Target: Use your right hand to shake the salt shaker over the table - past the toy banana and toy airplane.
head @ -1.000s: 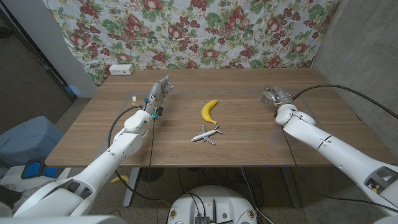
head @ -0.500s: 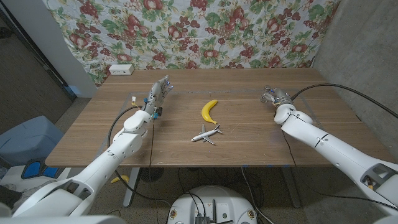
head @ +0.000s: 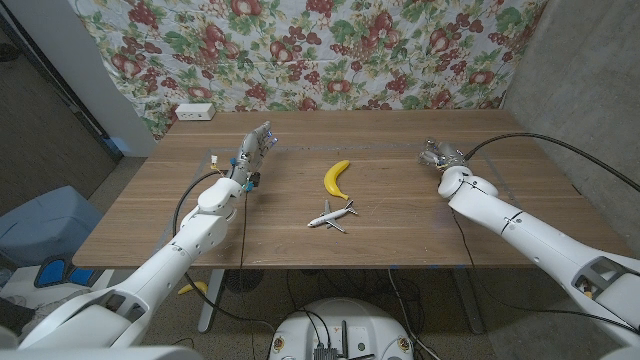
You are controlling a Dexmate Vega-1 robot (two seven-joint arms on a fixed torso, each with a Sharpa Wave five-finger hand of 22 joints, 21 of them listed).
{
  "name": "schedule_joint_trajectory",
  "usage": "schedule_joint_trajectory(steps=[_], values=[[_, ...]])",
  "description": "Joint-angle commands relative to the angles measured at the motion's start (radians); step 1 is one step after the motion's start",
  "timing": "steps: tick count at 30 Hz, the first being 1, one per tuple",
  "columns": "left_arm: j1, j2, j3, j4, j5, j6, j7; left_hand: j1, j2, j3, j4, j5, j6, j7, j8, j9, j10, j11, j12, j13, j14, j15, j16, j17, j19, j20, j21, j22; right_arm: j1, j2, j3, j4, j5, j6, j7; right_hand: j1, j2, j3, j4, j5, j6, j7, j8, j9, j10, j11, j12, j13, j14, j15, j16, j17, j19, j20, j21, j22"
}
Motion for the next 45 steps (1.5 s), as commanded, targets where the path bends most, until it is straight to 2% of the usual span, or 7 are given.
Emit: schedule_joint_trajectory(steps=[1,12,14,22,28,31,45], values=[[-0.005,0.0,-0.001,0.007,-0.002,0.002,-0.004,-0.006,0.065,0.003,-0.007,0.004,0.009,-0.003,0.004,0.004,0.006,-0.002,0.003,0.004,0.0,-0.034,0.004,0.005,0.009,0.001,0.0,0.004,0.014,0.013,-0.012,0.026,-0.012,0.01,-0.007,0.024,0.012,0.007,0.006,-0.003,0.023,-0.01,0.017,0.004,0.025,-0.008,0.015,0.005,0.033,-0.007,0.014,0.008,0.021,-0.002,0.01,0.002],[-0.01,-0.001,0.0,0.018,-0.004,0.003,-0.009,-0.008,0.065,0.003,-0.006,0.004,0.011,-0.003,0.005,0.004,0.006,-0.003,0.003,0.004,0.0,-0.035,0.004,0.006,0.009,0.001,0.0,0.004,0.029,0.031,-0.038,0.035,-0.054,-0.041,-0.035,0.099,0.042,-0.013,0.01,-0.013,0.156,-0.05,0.055,0.007,0.163,-0.042,0.066,0.037,0.205,-0.113,0.126,0.073,0.1,-0.033,0.032,0.008],[-0.009,-0.002,-0.001,0.018,-0.005,0.003,-0.007,-0.009,0.065,0.003,-0.006,0.004,0.011,-0.004,0.005,0.004,0.005,-0.003,0.002,0.004,0.0,-0.035,0.004,0.006,0.009,0.002,0.0,0.004,0.034,0.035,-0.045,0.039,-0.061,-0.05,-0.037,0.115,0.044,-0.018,0.01,-0.014,0.179,-0.051,0.062,0.007,0.194,-0.029,0.081,0.048,0.226,-0.123,0.147,0.089,0.106,-0.037,0.034,0.009],[-0.008,0.0,-0.003,0.02,-0.007,0.004,-0.008,-0.009,0.065,0.004,-0.006,0.005,0.012,-0.005,0.005,0.004,0.005,-0.003,0.002,0.004,0.0,-0.035,0.004,0.006,0.01,0.002,0.0,0.004,0.033,0.054,-0.048,0.056,-0.088,-0.053,-0.086,0.241,0.087,-0.086,0.016,-0.017,0.421,-0.09,0.14,0.017,0.422,-0.074,0.223,0.19,0.355,-0.189,0.401,0.339,0.18,-0.089,0.078,0.025],[-0.013,-0.002,-0.002,0.027,-0.008,0.002,-0.014,-0.008,0.065,0.004,-0.007,0.005,0.012,-0.005,0.004,0.004,0.005,-0.004,0.002,0.004,0.0,-0.035,0.004,0.006,0.009,0.002,-0.001,0.004,0.02,0.058,-0.037,0.056,-0.089,-0.031,-0.112,0.276,0.113,-0.078,0.027,-0.016,0.571,-0.08,0.208,0.037,0.577,-0.082,0.329,0.264,0.444,-0.195,0.468,0.415,0.212,-0.113,0.109,0.032],[-0.014,-0.002,-0.002,0.029,-0.009,0.002,-0.017,-0.008,0.065,0.004,-0.007,0.005,0.012,-0.006,0.005,0.004,0.005,-0.003,0.002,0.004,0.0,-0.035,0.004,0.006,0.009,0.002,-0.001,0.004,0.013,0.059,-0.031,0.054,-0.091,-0.025,-0.126,0.286,0.114,-0.075,0.027,-0.016,0.596,-0.073,0.223,0.046,0.614,-0.083,0.359,0.285,0.471,-0.196,0.482,0.432,0.213,-0.111,0.115,0.034],[-0.013,-0.002,-0.002,0.031,-0.009,-0.003,-0.02,-0.009,0.065,0.004,-0.008,0.005,0.013,-0.006,0.004,0.004,0.006,-0.004,0.002,0.004,0.0,-0.034,0.004,0.006,0.01,0.003,-0.001,0.004,-0.018,0.075,-0.006,0.037,-0.108,-0.022,-0.203,0.309,0.111,-0.068,0.027,-0.015,0.645,-0.056,0.265,0.079,0.66,-0.099,0.435,0.359,0.545,-0.202,0.51,0.481,0.236,-0.125,0.144,0.041]])
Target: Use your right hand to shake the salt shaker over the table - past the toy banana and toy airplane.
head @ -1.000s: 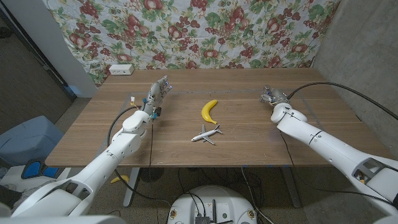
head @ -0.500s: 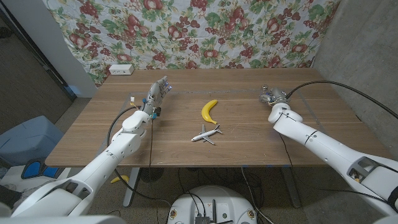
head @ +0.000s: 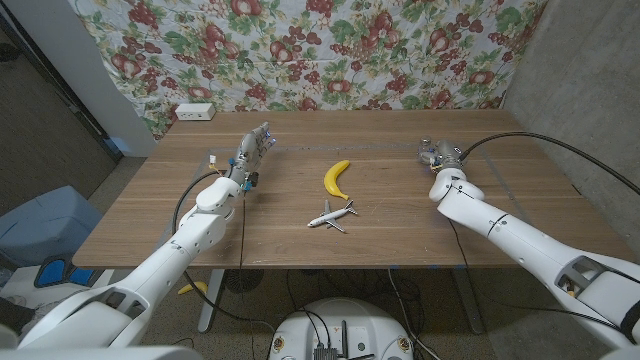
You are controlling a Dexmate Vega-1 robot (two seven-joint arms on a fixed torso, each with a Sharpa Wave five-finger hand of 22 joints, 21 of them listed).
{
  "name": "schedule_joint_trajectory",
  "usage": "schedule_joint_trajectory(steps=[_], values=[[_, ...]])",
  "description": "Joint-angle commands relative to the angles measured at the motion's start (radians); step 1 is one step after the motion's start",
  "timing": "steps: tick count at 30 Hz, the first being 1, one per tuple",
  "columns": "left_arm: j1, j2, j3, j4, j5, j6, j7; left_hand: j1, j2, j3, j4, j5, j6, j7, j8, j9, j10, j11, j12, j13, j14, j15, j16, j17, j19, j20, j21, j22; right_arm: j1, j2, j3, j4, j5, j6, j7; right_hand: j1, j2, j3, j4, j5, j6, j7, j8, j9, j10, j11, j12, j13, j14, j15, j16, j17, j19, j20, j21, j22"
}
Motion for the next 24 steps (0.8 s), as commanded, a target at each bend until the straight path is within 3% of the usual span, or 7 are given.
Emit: schedule_joint_trajectory(steps=[1,24], values=[[0.001,0.0,0.0,0.001,-0.003,-0.005,-0.005,-0.005,0.061,0.001,-0.005,0.005,0.009,-0.002,0.004,0.004,0.005,-0.003,0.002,0.004,0.0,-0.034,0.004,0.003,0.01,0.002,-0.001,0.004,-0.026,0.014,0.023,-0.014,-0.013,0.009,-0.065,0.101,0.083,0.015,0.009,0.005,0.251,-0.07,0.017,0.013,0.069,-0.057,0.025,0.026,0.023,-0.153,0.01,0.017,0.012,-0.029,0.013,0.004],[0.017,0.009,-0.003,-0.026,-0.001,-0.007,0.001,-0.002,0.063,-0.001,-0.01,0.004,0.01,-0.004,0.004,0.003,0.006,-0.003,0.002,0.004,0.0,-0.035,0.004,0.002,0.01,0.004,-0.001,0.004,-0.104,0.006,0.109,-0.086,0.039,0.09,-0.123,0.119,0.074,0.017,0.01,0.01,0.271,-0.051,0.048,0.05,0.084,-0.057,0.095,0.109,0.076,-0.152,0.016,0.066,0.021,-0.024,0.045,0.013]])
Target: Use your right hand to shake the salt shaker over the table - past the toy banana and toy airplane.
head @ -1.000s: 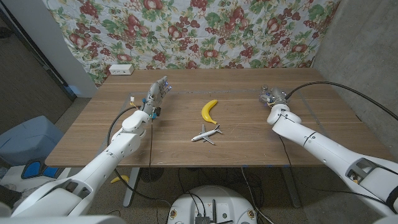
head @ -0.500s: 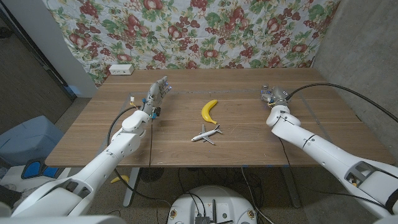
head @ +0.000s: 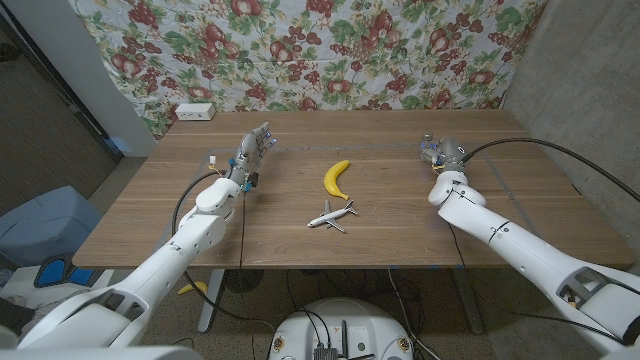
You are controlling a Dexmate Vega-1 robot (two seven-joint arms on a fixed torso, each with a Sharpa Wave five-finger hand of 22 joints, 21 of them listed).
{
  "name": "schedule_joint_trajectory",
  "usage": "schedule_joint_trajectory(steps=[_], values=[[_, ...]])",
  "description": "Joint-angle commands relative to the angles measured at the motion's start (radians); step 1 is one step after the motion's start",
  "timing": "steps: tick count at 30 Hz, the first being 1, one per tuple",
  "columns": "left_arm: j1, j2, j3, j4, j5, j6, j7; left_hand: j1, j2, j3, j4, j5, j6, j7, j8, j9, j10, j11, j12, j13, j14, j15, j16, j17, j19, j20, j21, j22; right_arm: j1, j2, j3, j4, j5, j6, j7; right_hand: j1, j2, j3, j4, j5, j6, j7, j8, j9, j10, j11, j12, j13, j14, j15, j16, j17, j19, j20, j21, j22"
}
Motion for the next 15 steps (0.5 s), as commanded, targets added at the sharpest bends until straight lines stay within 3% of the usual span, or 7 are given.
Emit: schedule_joint_trajectory(steps=[1,15], values=[[0.006,0.003,-0.001,-0.01,0.0,-0.002,0.001,-0.002,0.063,0.003,-0.005,0.004,0.007,0.0,0.004,0.003,0.006,-0.003,0.002,0.004,0.0,-0.035,0.004,0.002,0.005,-0.002,-0.001,0.004,-0.04,-0.005,0.043,-0.037,0.025,0.048,-0.032,0.104,0.089,0.017,0.01,0.007,0.25,-0.048,0.01,0.008,0.058,-0.057,0.017,0.014,0.012,-0.134,0.0,0.01,0.004,-0.02,0.008,0.004],[-0.004,-0.001,0.0,0.0,0.0,-0.003,-0.004,-0.003,0.064,0.003,-0.006,0.004,0.006,-0.001,0.003,0.003,0.006,-0.002,0.002,0.004,0.0,-0.036,0.004,0.003,0.005,-0.002,-0.002,0.004,-0.057,-0.007,0.065,-0.061,0.031,0.076,-0.051,0.106,0.086,0.017,0.013,0.009,0.251,-0.044,0.022,0.027,0.054,-0.061,0.042,0.052,0.02,-0.134,-0.007,0.031,0.003,-0.021,0.024,0.008]])
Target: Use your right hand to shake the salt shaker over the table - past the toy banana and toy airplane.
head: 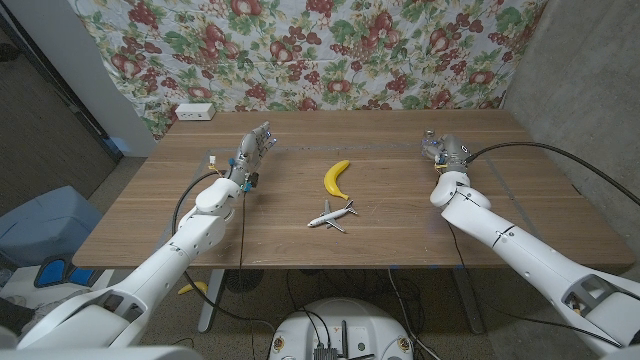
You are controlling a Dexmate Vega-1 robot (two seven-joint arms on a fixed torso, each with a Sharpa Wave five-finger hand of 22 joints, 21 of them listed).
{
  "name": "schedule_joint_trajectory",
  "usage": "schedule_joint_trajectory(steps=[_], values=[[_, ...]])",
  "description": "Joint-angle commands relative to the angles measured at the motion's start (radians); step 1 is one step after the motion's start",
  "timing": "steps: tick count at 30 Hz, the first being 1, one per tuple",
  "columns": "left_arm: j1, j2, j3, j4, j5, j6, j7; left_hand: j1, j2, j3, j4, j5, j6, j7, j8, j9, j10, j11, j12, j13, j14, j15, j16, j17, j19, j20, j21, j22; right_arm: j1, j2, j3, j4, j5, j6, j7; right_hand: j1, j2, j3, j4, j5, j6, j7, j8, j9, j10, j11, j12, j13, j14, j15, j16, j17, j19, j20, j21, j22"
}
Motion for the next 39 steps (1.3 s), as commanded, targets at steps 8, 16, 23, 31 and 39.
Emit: schedule_joint_trajectory(steps=[8,16,23,31,39], values=[[-0.012,-0.006,0.002,0.016,0.002,-0.004,-0.004,-0.002,0.064,0.003,-0.007,0.004,0.008,0.0,0.004,0.003,0.006,-0.003,0.002,0.004,0.0,-0.035,0.004,0.002,0.005,-0.002,-0.002,0.004,-0.042,-0.003,0.058,-0.041,0.034,0.089,-0.022,0.1,0.094,0.017,0.013,0.007,0.25,-0.046,0.013,0.016,0.052,-0.064,0.022,0.029,0.013,-0.137,-0.008,0.02,0.002,-0.023,0.016,0.006],[-0.018,-0.01,0.004,0.026,0.001,-0.003,-0.007,-0.003,0.064,0.003,-0.006,0.004,0.007,0.0,0.003,0.003,0.006,-0.001,0.002,0.004,0.001,-0.035,0.005,0.003,0.005,-0.001,-0.002,0.004,-0.065,-0.002,0.1,-0.048,0.086,0.169,-0.013,0.102,0.093,0.018,0.014,0.008,0.25,-0.044,0.019,0.025,0.05,-0.063,0.033,0.046,0.017,-0.137,-0.011,0.032,0.001,-0.024,0.024,0.007],[-0.023,-0.015,0.006,0.034,0.003,-0.005,-0.008,-0.003,0.064,0.003,-0.007,0.004,0.008,0.0,0.003,0.003,0.006,-0.002,0.002,0.004,0.001,-0.036,0.004,0.003,0.005,-0.001,-0.002,0.004,-0.083,-0.009,0.128,-0.063,0.119,0.228,-0.001,0.101,0.093,0.017,0.016,0.009,0.247,-0.042,0.022,0.032,0.046,-0.064,0.041,0.06,0.02,-0.136,-0.015,0.041,0.0,-0.025,0.031,0.009],[-0.027,-0.019,0.008,0.038,0.003,-0.004,-0.008,-0.003,0.064,0.003,-0.007,0.004,0.008,0.0,0.003,0.003,0.006,-0.003,0.002,0.004,0.0,-0.036,0.004,0.003,0.005,-0.001,-0.002,0.004,-0.093,-0.024,0.146,-0.077,0.149,0.27,0.032,0.1,0.093,0.017,0.017,0.01,0.245,-0.045,0.025,0.039,0.04,-0.065,0.048,0.074,0.02,-0.136,-0.022,0.049,-0.003,-0.028,0.037,0.01],[-0.03,-0.022,0.009,0.042,0.004,-0.004,-0.008,-0.003,0.065,0.003,-0.007,0.004,0.008,-0.001,0.003,0.003,0.006,-0.003,0.002,0.004,0.0,-0.035,0.004,0.003,0.005,-0.001,-0.002,0.004,-0.096,-0.044,0.156,-0.085,0.178,0.292,0.079,0.101,0.09,0.017,0.017,0.012,0.246,-0.046,0.029,0.045,0.04,-0.065,0.051,0.077,0.021,-0.135,-0.029,0.059,-0.005,-0.03,0.045,0.011]])
